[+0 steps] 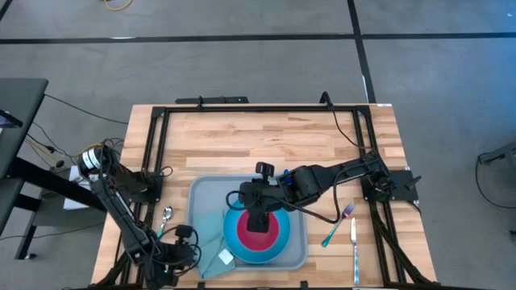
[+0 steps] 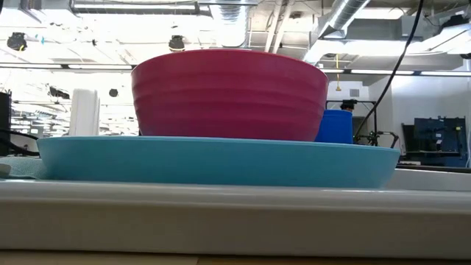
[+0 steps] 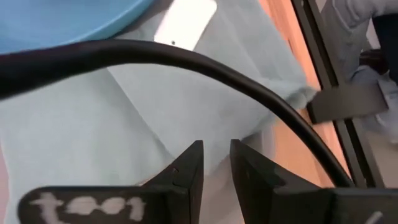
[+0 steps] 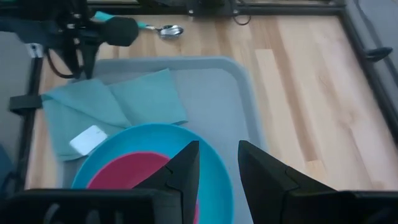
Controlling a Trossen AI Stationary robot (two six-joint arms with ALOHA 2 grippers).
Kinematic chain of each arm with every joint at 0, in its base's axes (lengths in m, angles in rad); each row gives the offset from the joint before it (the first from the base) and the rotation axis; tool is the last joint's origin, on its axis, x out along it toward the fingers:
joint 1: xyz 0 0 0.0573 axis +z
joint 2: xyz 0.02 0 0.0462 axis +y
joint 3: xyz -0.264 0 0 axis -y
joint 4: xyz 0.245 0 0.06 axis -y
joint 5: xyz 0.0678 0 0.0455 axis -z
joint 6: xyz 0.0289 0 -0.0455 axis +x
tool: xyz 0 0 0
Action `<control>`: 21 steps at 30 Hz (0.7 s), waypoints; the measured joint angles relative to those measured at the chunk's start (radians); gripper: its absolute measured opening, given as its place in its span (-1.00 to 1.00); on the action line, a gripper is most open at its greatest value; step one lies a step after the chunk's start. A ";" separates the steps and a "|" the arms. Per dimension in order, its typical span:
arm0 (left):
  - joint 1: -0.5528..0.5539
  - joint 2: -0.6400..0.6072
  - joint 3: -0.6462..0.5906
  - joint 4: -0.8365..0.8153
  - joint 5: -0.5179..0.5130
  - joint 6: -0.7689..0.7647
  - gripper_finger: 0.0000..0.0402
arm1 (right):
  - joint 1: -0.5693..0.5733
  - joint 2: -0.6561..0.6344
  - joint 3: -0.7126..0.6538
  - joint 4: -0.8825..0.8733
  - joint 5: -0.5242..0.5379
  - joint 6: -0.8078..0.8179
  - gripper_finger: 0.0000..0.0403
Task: Set up tray
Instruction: Adjust the green napkin on the gray tray
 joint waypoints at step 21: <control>0.034 0.000 0.000 0.057 0.070 0.142 -0.20 | 0.057 0.000 0.000 -0.005 -0.125 -0.008 -0.49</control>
